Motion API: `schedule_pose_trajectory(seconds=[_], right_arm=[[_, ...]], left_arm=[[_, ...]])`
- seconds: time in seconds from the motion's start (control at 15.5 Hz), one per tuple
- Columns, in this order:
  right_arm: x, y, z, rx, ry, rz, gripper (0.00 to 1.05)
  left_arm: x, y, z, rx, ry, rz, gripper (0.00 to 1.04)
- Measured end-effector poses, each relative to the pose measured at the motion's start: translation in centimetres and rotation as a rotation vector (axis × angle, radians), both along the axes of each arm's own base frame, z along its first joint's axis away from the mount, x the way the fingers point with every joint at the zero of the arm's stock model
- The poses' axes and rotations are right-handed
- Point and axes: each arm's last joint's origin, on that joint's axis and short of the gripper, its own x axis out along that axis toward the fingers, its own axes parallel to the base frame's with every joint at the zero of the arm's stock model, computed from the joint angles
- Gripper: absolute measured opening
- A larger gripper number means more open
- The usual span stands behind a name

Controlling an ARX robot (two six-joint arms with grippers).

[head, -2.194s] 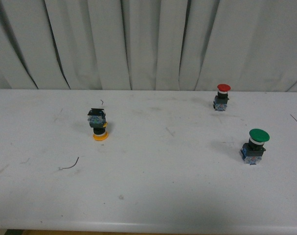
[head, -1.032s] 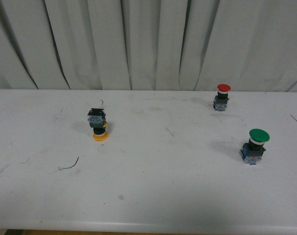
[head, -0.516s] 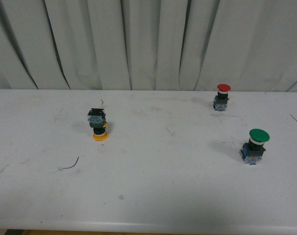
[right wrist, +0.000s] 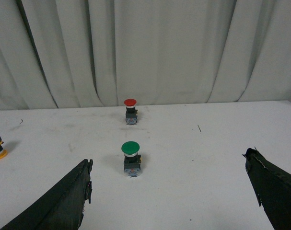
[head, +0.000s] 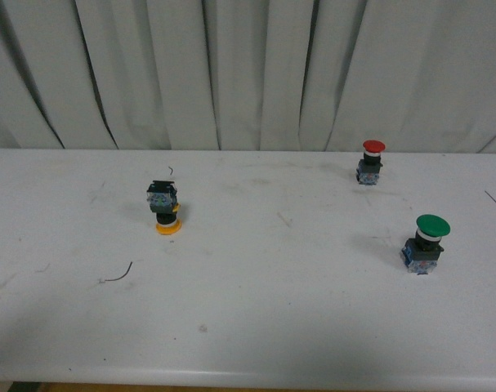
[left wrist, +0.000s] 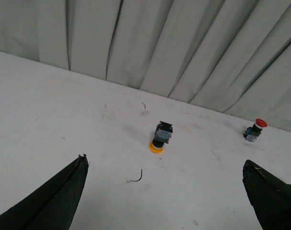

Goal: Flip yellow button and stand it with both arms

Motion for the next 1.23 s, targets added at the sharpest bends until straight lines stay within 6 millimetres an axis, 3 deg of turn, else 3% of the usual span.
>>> schedule_pose_trajectory(seconds=[0.13, 0.19, 0.39, 0.52, 0.71, 0.97, 1.23], right_arm=[[0.0, 0.0, 0.0, 0.0, -0.001, 0.0, 0.98], [0.0, 0.0, 0.0, 0.0, 0.0, 0.0, 0.98], [0.0, 0.0, 0.0, 0.0, 0.0, 0.0, 0.98], [0.0, 0.0, 0.0, 0.0, -0.001, 0.0, 0.98], [0.0, 0.0, 0.0, 0.0, -0.001, 0.0, 0.98], [0.0, 0.0, 0.0, 0.0, -0.001, 0.0, 0.98], [0.0, 0.0, 0.0, 0.0, -0.001, 0.0, 0.98]], left_arm=[[4.8, 0.0, 1.3, 0.039, 0.006, -0.037, 0.98], [11.5, -1.0, 2.4, 0.051, 0.038, -0.094, 0.98], [20.1, -3.3, -0.6, 0.085, 0.253, -0.193, 0.98], [24.5, -4.4, -2.5, 0.123, 0.351, -0.214, 0.98], [28.9, -5.6, -4.1, 0.151, 0.433, -0.235, 0.98], [31.0, -6.4, -6.0, 0.171, 0.517, -0.248, 0.98], [31.8, -6.4, -7.4, 0.198, 0.545, -0.256, 0.98]])
